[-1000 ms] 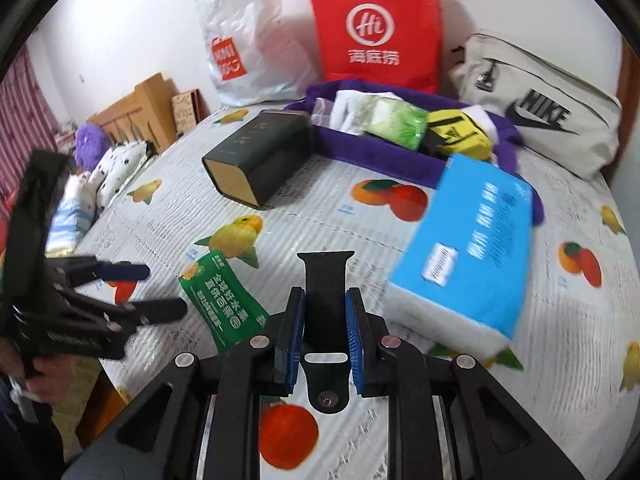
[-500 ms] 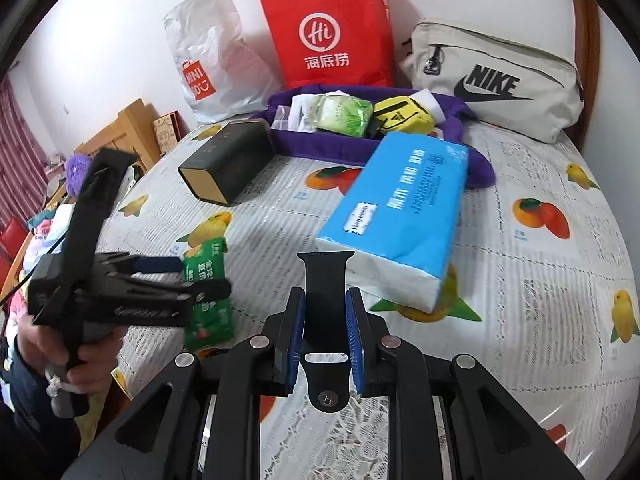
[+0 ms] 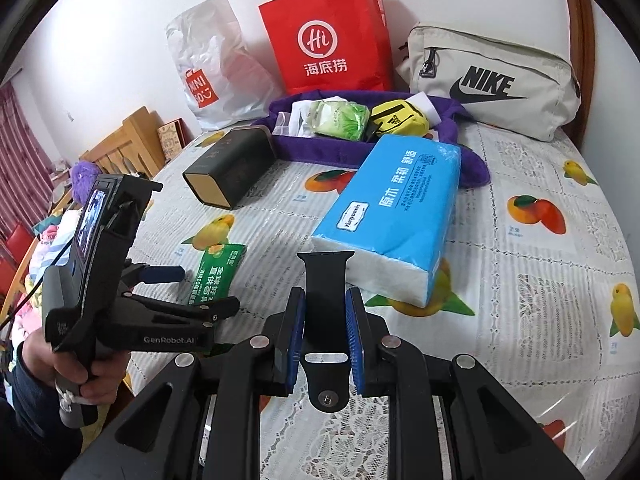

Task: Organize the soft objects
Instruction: 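Grasp the green fruit-snack packet with the left tool, then lift and carry the green snack packet toward the purple towel with the left tool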

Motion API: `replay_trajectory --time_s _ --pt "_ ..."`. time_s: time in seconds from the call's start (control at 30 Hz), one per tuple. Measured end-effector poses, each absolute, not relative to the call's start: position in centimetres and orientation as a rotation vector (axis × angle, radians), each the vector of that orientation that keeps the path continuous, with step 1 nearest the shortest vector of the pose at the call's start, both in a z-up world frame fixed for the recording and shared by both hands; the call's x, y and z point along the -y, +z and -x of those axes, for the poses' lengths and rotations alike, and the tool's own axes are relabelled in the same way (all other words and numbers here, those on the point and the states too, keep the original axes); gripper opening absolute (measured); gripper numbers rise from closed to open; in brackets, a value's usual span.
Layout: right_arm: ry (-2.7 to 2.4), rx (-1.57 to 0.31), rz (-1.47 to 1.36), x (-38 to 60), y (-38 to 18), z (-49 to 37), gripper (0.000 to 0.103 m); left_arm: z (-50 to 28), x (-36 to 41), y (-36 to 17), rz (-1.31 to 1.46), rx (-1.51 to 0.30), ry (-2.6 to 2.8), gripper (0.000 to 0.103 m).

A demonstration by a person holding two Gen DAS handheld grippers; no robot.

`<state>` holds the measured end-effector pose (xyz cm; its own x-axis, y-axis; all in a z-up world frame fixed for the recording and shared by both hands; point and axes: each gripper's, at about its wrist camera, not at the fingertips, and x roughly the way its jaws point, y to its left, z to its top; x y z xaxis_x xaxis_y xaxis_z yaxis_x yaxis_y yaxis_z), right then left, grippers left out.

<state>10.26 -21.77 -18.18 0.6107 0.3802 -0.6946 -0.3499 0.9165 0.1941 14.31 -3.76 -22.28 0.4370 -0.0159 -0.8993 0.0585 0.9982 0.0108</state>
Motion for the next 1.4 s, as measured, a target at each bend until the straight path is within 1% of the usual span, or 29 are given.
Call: replay_trajectory --time_s 0.03,0.07,0.17,0.23,0.3,0.33,0.37,0.4,0.43,0.5,0.57,0.67,0.97,1.4 --pt "0.425 -0.811 -0.038 21.7 -18.2 -10.2 0.021 -13.8 3.8 -22.0 -0.045 -1.096 -0.060 0.060" --pt "0.426 -0.809 -0.035 21.7 -18.2 -10.2 0.021 -13.6 3.8 -21.9 -0.043 -1.089 -0.066 0.045" --pt "0.422 -0.806 -0.034 21.8 -18.0 -10.0 0.020 -13.6 3.7 -21.7 -0.036 -1.094 -0.083 0.044" --pt "0.417 -0.801 -0.037 22.0 -17.9 -9.9 0.021 -13.6 3.2 -21.8 -0.020 -1.096 -0.086 0.046" --pt "0.416 -0.800 -0.041 22.2 -17.8 -9.9 0.021 -13.6 3.0 -21.9 -0.010 -1.099 -0.109 0.055" --pt "0.414 -0.800 -0.044 22.2 -17.8 -9.9 0.021 -13.8 3.2 -21.9 -0.011 -1.097 -0.106 0.055" --pt "0.413 -0.802 -0.046 22.3 -17.8 -10.0 0.021 -14.3 4.0 -22.0 -0.025 -1.089 -0.093 0.052" --pt "0.411 -0.804 -0.046 22.3 -17.8 -10.1 0.021 -14.1 4.2 -22.0 -0.047 -1.078 -0.089 0.041" --pt "0.409 -0.805 -0.048 22.3 -17.9 -10.1 0.021 -14.1 4.3 -21.9 -0.060 -1.071 -0.106 0.039" --pt "0.409 -0.807 -0.054 22.4 -17.8 -10.2 0.021 -14.5 4.3 -21.8 -0.035 -1.086 -0.129 0.029" --pt "0.407 -0.804 -0.051 22.5 -17.5 -10.3 0.020 -14.7 3.9 -21.4 -0.014 -1.093 -0.151 0.026" --pt "0.405 -0.792 -0.049 22.6 -16.9 -10.4 0.021 -14.8 3.5 -20.8 -0.004 -1.083 -0.150 0.025" --pt "0.413 -0.770 -0.052 22.3 -14.8 -11.5 0.021 -15.2 3.4 -17.5 0.004 -1.030 -0.179 0.025" --pt "0.398 -0.751 -0.051 22.1 -12.4 -14.0 0.021 -17.6 2.5 -13.4 0.014 -0.954 -0.168 0.025"
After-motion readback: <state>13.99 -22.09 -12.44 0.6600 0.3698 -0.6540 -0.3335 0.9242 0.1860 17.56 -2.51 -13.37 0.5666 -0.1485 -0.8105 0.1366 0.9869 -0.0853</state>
